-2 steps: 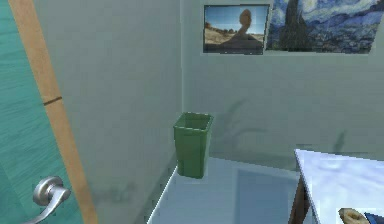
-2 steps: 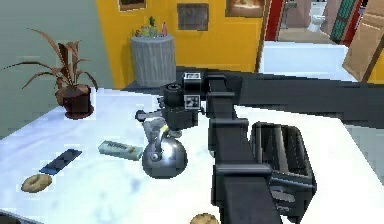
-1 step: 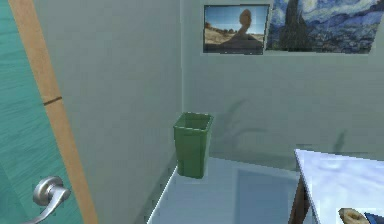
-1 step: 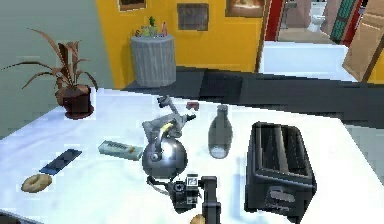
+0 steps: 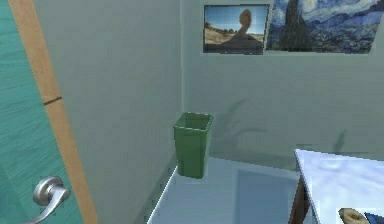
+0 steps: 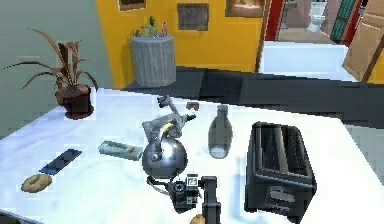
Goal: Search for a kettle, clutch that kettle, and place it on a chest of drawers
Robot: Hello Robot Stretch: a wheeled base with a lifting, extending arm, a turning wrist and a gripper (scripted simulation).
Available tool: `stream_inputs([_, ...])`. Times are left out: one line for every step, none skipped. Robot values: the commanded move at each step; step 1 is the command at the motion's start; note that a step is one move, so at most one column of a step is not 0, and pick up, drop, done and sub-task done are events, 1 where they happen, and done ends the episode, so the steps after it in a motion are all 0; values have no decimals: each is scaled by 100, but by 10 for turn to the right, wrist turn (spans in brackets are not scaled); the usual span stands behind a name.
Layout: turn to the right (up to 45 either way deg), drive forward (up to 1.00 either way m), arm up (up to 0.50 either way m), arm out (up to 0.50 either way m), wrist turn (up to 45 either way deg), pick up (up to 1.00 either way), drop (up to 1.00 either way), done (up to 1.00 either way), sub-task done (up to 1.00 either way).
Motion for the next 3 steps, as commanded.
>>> stream_inputs([0,0,10,0,0,0,0,0,0])
stream_inputs([0,0,22,0,0,0,0,0,0])
stream_inputs([0,0,0,0,-450,0,0,0,0])
